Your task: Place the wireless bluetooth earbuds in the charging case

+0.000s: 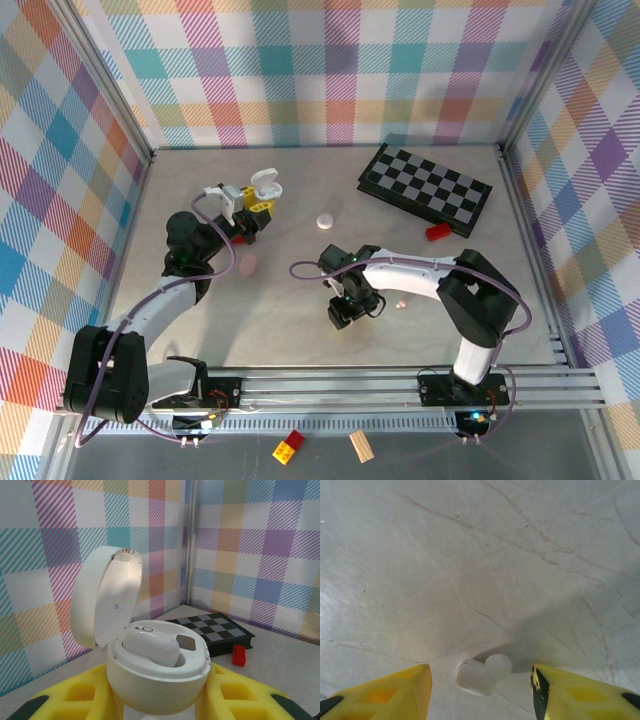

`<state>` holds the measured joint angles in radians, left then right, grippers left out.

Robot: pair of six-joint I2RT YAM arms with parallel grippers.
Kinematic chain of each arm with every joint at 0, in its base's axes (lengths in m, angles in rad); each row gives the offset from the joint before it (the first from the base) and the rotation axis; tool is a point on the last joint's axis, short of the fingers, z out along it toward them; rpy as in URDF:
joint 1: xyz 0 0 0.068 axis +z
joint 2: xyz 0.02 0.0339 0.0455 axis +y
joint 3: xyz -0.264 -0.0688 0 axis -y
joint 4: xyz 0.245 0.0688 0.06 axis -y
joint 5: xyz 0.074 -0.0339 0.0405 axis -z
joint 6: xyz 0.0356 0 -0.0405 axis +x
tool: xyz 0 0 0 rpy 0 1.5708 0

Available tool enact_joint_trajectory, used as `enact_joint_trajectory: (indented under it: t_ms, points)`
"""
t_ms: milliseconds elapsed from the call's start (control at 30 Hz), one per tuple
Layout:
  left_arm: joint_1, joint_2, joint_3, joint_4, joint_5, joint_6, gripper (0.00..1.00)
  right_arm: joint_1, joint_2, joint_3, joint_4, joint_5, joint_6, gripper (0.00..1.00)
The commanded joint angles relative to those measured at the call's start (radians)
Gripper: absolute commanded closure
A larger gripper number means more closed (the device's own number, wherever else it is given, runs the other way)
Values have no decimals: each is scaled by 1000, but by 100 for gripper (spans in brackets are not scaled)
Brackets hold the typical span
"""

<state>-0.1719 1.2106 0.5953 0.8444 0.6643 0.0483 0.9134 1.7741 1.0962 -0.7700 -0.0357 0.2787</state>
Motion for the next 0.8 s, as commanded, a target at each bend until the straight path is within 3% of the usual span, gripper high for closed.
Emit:
enact_joint_trajectory:
  t_ms: [0,400,533,667,767]
  points:
    - [12,-17,-3,-2,20,5,66,7,29,30,-40,61,19,50]
    - [12,-12,-6,6,29,-4,66,-35,40,52,-64,186,125,54]
    - [12,-25,-7,-16,24,5,66,-48,18,49,-63,224,105,53]
    - [12,-21,-14,-23,-2,12,66,-45,-53,23,-16,185,62,51]
    - [24,-4,-14,-30,-45,9,66,-6,-78,30,-32,259,26,51]
